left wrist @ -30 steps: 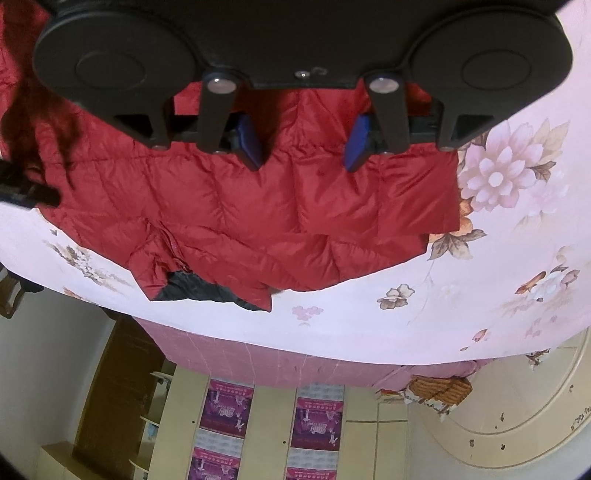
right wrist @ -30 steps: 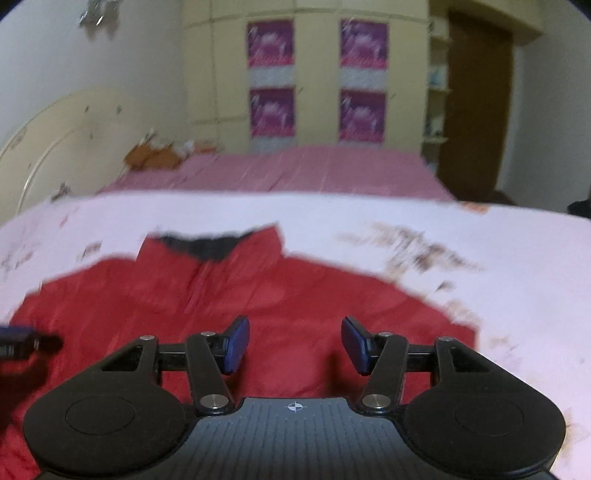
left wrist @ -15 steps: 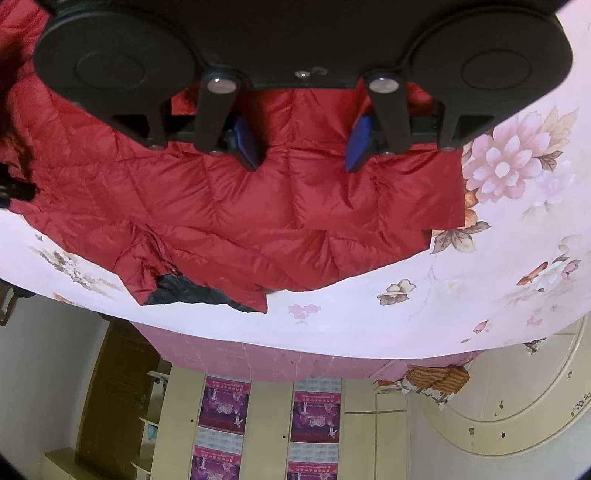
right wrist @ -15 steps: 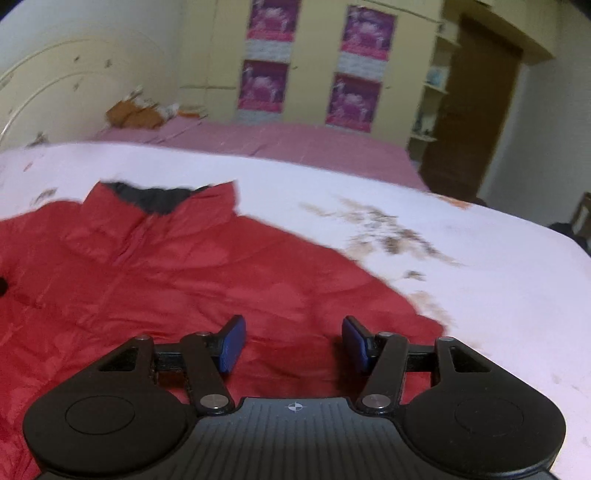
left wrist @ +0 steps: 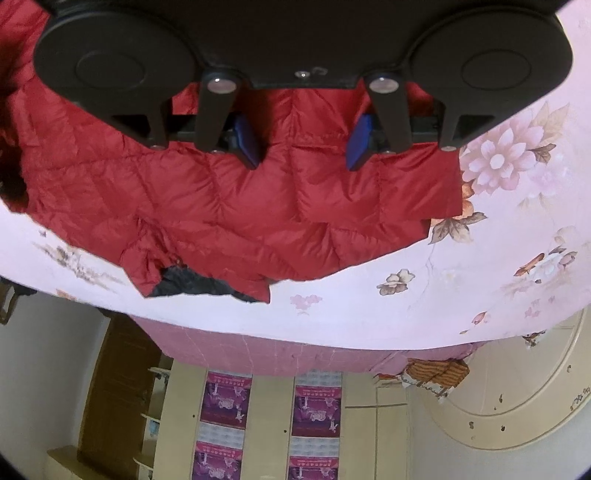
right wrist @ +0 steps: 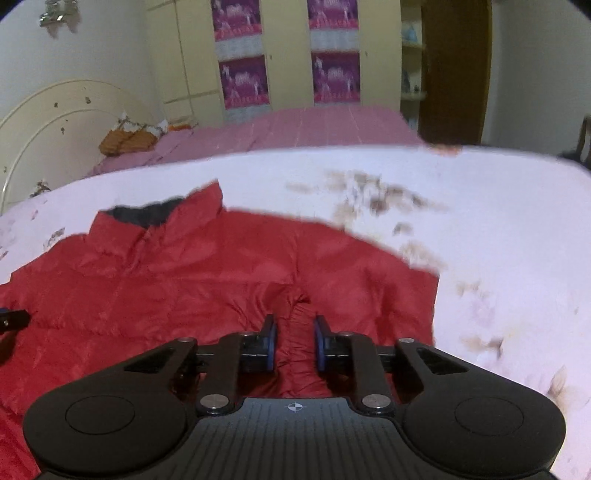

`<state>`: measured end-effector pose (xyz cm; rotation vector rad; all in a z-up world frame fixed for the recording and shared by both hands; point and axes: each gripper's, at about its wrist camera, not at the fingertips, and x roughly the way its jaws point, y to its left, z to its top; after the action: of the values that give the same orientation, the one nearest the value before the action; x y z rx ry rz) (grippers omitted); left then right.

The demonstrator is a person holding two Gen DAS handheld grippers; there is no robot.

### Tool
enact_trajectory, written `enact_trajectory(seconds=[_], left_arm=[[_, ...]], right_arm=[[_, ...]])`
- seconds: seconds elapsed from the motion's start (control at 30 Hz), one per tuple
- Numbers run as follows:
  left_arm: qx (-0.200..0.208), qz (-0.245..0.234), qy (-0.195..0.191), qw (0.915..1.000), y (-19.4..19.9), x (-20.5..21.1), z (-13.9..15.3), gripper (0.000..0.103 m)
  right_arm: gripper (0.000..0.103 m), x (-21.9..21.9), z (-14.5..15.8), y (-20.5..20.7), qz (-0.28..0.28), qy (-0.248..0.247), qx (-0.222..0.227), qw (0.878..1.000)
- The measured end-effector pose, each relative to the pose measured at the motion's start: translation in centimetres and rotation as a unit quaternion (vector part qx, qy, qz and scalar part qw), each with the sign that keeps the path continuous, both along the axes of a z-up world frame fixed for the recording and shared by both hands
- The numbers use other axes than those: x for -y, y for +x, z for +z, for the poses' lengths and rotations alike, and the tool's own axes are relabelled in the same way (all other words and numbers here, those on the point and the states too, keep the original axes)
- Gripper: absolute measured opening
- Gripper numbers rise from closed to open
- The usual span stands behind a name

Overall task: Fold large clothes
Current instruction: 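Grasp the cuff with the right gripper, reposition it, release, then smooth the jacket front with both grippers open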

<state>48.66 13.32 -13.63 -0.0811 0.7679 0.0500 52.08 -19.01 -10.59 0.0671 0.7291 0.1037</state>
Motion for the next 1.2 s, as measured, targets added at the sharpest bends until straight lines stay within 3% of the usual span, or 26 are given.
enact_trajectory(seconds=[0.1, 0.2, 0.3, 0.4, 0.5, 0.63, 0.8, 1.2], left_arm=[[0.005, 0.000, 0.000, 1.0000, 0.5, 0.3, 0.1, 0.051], [-0.006, -0.004, 0.013, 0.9999, 1.1, 0.6, -1.0, 0.057], [-0.005, -0.009, 0.023, 0.9997, 0.8, 0.6, -0.9, 0.059], [-0.001, 0.001, 0.009, 1.0000, 0.2, 0.1, 0.3, 0.059], [0.010, 0.005, 0.005, 0.9999, -1.1, -0.1, 1.2, 0.065], [-0.012, 0.007, 0.001, 0.9999, -2.4, 0.3, 0.5, 0.066], [-0.028, 0.012, 0.022, 0.9993, -2.4, 0.7, -1.1, 0.069], [-0.029, 0.011, 0.040, 0.9987, -2.3, 0.9, -1.9, 0.073]], right_arm=[[0.019, 0.2, 0.3, 1.0, -0.002, -0.021, 0.002, 1.000], [0.023, 0.5, -1.6, 2.0, 0.004, -0.014, -0.056, 0.998], [0.049, 0.7, -0.9, 1.3, -0.014, -0.035, -0.034, 0.999], [0.050, 1.0, 1.1, 0.2, -0.027, -0.029, 0.015, 0.999], [0.050, -0.4, 2.5, -0.7, 0.002, -0.030, 0.040, 0.999], [0.050, -2.9, 0.7, -1.0, 0.046, -0.033, 0.008, 0.998], [0.050, -3.2, -2.7, -0.7, 0.045, -0.082, -0.023, 0.995], [0.049, -2.4, -4.3, -1.4, 0.037, -0.099, -0.033, 0.994]])
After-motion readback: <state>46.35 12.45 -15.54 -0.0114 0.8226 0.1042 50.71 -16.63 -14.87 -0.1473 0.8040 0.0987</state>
